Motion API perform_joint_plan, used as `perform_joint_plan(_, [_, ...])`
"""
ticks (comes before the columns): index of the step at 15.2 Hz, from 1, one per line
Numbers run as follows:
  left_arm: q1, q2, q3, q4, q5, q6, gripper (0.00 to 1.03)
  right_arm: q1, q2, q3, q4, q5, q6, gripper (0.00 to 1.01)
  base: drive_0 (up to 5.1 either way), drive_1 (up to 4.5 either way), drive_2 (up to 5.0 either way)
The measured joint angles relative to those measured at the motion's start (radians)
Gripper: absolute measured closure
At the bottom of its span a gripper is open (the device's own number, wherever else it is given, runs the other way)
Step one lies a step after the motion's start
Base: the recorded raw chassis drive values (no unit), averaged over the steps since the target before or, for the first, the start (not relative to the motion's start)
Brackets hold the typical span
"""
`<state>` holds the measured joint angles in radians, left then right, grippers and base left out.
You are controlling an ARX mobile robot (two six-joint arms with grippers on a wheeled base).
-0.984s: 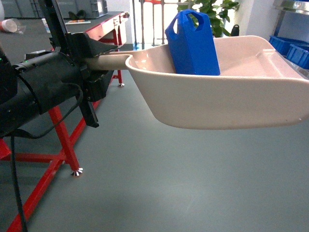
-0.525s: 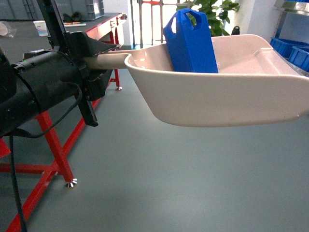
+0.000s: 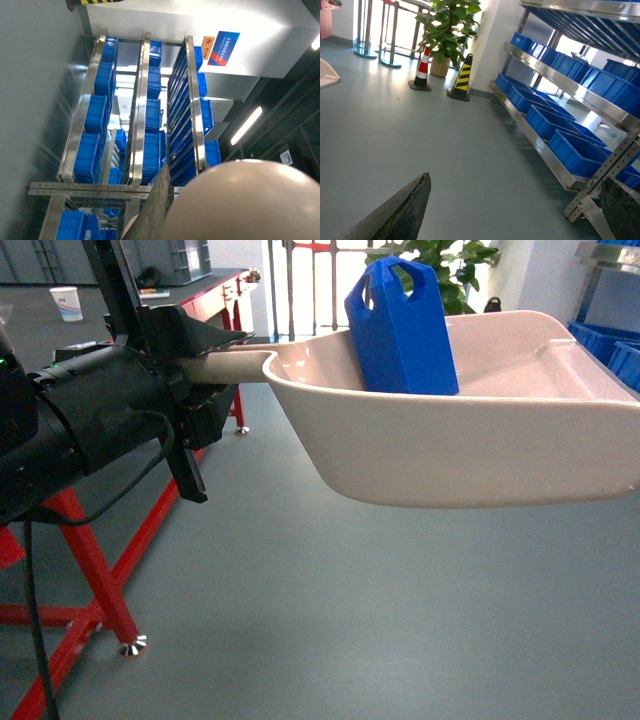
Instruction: Place part in tray to right shelf
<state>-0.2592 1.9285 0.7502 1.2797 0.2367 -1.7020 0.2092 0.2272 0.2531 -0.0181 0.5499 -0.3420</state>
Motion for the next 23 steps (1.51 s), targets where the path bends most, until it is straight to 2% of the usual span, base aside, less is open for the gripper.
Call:
perform_joint_plan(3, [0.0, 0.0, 0.003, -0.002, 0.0, 0.0, 0.9, 0.0, 0.004, 0.0, -0.002, 0.0, 0.0, 0.03, -0.1, 1.33, -1.5])
perform_joint_plan(23, [0.001, -0.002, 0.001, 0.0, 0.0, 0.0, 0.9, 0.0, 0.001, 0.0, 0.0, 0.0, 0.0, 0.03, -1.9, -1.87, -1.9])
